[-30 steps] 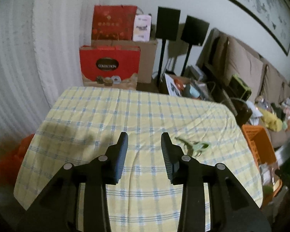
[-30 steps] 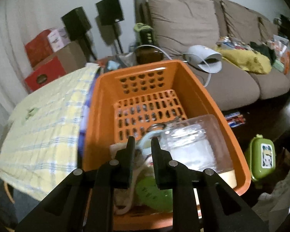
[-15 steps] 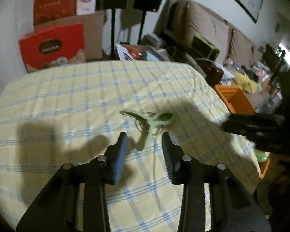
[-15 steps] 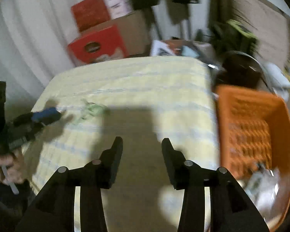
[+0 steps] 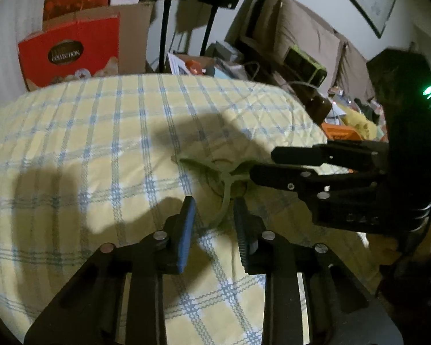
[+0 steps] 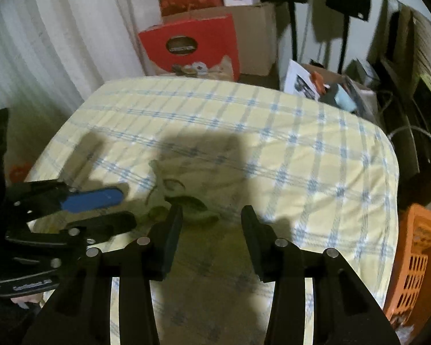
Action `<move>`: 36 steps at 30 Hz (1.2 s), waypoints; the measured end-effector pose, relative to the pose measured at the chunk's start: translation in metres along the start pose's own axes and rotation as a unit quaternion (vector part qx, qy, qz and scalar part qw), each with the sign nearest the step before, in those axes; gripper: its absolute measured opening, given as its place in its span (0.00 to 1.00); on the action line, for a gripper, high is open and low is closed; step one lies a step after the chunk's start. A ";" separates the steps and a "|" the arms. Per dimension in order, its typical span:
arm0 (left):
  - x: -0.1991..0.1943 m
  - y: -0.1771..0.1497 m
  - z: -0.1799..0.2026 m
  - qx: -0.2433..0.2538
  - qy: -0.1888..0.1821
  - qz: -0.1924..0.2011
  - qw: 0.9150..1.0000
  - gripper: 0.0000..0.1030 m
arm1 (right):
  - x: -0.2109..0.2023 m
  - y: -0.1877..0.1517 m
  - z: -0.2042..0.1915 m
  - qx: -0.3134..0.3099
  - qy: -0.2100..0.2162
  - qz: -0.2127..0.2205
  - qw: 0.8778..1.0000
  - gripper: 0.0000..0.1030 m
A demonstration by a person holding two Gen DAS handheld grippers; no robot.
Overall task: Organize objects
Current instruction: 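Move the left gripper over the light-green clothespin clip on the tablecloth, then grasp the light-green clothespin clip with the left gripper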
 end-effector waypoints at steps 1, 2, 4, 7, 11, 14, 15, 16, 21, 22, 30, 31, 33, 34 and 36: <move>0.001 0.000 0.000 0.001 -0.001 0.000 1.000 0.23 | 0.000 0.002 -0.002 0.004 0.016 0.002 1.000 0.43; 0.001 -0.001 0.000 0.000 -0.003 0.002 1.000 0.22 | -0.001 0.003 -0.005 0.009 0.031 0.006 0.999 0.43; 0.002 -0.001 0.000 0.000 -0.005 0.005 1.000 0.20 | -0.001 0.003 -0.007 0.008 0.032 0.007 0.999 0.40; 0.003 0.000 0.000 -0.004 -0.010 0.007 1.000 0.16 | 0.003 0.004 -0.010 -0.001 0.023 0.002 1.000 0.26; 0.002 0.000 -0.005 -0.015 -0.021 0.004 1.000 0.10 | 0.002 0.007 -0.011 0.001 0.026 0.004 1.000 0.23; 0.001 -0.001 -0.009 -0.025 -0.030 0.004 0.999 0.10 | 0.004 0.007 -0.012 0.004 0.024 0.000 1.000 0.22; 0.000 -0.001 -0.010 -0.027 -0.031 0.004 0.999 0.10 | 0.003 0.007 -0.014 0.004 0.020 0.001 1.000 0.22; 0.000 -0.002 -0.009 -0.028 -0.031 0.003 0.999 0.10 | 0.002 0.007 -0.015 0.003 0.016 0.003 1.000 0.22; -0.010 0.001 -0.003 -0.026 -0.036 0.003 0.999 0.05 | -0.012 0.008 -0.021 0.009 0.022 0.019 1.000 0.21; -0.011 0.003 -0.001 -0.025 -0.036 0.002 0.999 0.04 | -0.014 0.008 -0.023 0.011 0.029 0.021 0.999 0.20; -0.018 0.003 0.006 -0.019 -0.030 0.001 0.999 0.03 | -0.019 0.006 -0.035 0.002 0.020 0.015 1.000 0.16; -0.018 0.002 0.006 -0.019 -0.031 0.001 0.999 0.03 | -0.019 0.005 -0.036 0.004 0.024 0.014 1.000 0.15; -0.020 0.002 0.006 -0.023 -0.035 0.003 0.999 0.03 | -0.019 0.002 -0.038 0.009 0.034 0.010 0.999 0.14; -0.021 0.001 0.007 -0.024 -0.037 0.004 0.999 0.03 | -0.018 0.001 -0.041 0.007 0.037 0.009 0.999 0.13; -0.022 0.000 0.009 -0.019 -0.035 0.002 0.999 0.03 | -0.019 -0.002 -0.046 -0.001 0.036 0.009 0.999 0.13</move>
Point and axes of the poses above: each gripper's, at about its wrist camera, not at the fingertips, and x roughly the way its jaws point, z to its right, y to its top, the point moved 7 cm from there along x, roughly the way its jaws point, and after that the axes turned 3 degrees about -z, right-handed, at the moved point
